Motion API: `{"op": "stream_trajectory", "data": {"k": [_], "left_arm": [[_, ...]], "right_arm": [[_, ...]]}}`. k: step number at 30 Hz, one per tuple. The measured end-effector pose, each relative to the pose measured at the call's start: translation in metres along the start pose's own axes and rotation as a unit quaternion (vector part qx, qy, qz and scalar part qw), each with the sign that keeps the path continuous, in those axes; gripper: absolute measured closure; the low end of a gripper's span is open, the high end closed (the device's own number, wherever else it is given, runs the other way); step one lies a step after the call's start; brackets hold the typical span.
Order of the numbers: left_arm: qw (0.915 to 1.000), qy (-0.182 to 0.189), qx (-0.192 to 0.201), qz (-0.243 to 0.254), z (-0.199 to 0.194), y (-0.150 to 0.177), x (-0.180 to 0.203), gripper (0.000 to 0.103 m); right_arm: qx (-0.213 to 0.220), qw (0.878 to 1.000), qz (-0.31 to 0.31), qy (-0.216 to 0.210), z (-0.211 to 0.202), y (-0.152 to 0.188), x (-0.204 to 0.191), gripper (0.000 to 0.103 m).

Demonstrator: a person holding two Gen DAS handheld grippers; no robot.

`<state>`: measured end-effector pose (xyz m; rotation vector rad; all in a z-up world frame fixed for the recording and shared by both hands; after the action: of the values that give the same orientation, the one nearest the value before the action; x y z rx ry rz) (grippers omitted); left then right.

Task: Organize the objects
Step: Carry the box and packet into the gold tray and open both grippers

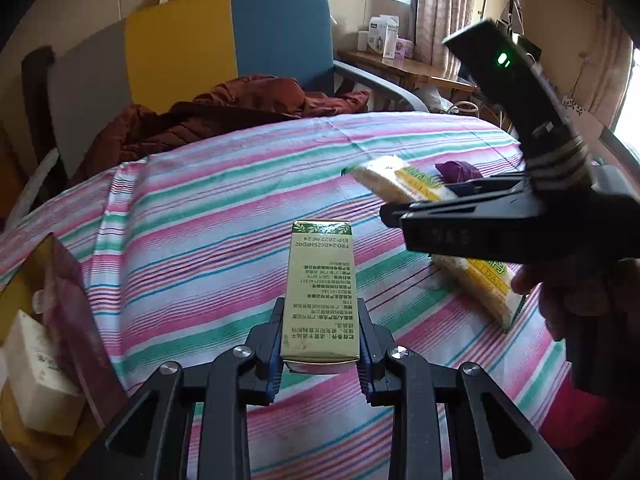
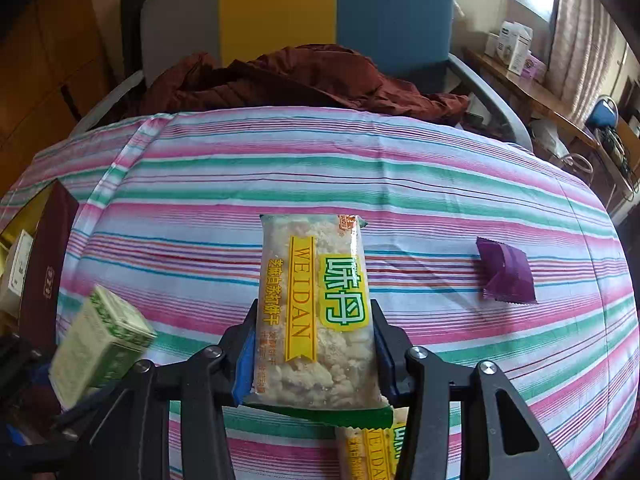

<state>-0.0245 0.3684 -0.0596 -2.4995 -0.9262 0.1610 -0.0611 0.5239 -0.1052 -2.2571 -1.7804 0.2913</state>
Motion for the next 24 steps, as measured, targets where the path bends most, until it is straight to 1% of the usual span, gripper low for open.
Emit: {"op": "stream_trajectory", "data": {"k": [7,13,17,19,24], "left_arm": [[0.9992,-0.022,0.032,-0.009,-0.043,0.014,-0.015,0.073],[0.9980,-0.034,0.047,-0.027,-0.069,0.030,-0.034,0.073],[0.9972,-0.040,0.049,-0.041,-0.081,0.043,-0.048,0.073],[0.9968,-0.042,0.047,-0.049,-0.084,0.049,-0.056,0.073],[0.9941,-0.042,0.045,-0.089,-0.093,0.070,-0.087,0.073]], "right_arm": [[0.000,1.000,-0.011,0.011,-0.001,0.004,-0.005,0.055],[-0.003,1.000,-0.019,0.017,0.000,0.008,-0.012,0.055],[-0.012,1.000,-0.020,0.010,0.000,0.011,-0.018,0.055],[-0.020,1.000,-0.023,-0.001,0.000,0.012,-0.024,0.055],[-0.028,0.998,-0.044,-0.018,-0.010,0.020,-0.055,0.055]]}}
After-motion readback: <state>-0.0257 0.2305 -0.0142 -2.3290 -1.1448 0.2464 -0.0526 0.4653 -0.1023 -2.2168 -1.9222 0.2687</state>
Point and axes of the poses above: each gripper's, at about its wrist camera, not at the fingertips, and z roughly the way its jaws point, x to its right, y to its underside, the point moved 3 cm from there along z, roughly the way its jaws point, and after that the axes turned 12 degrees about -x, right-handed, at the moved point
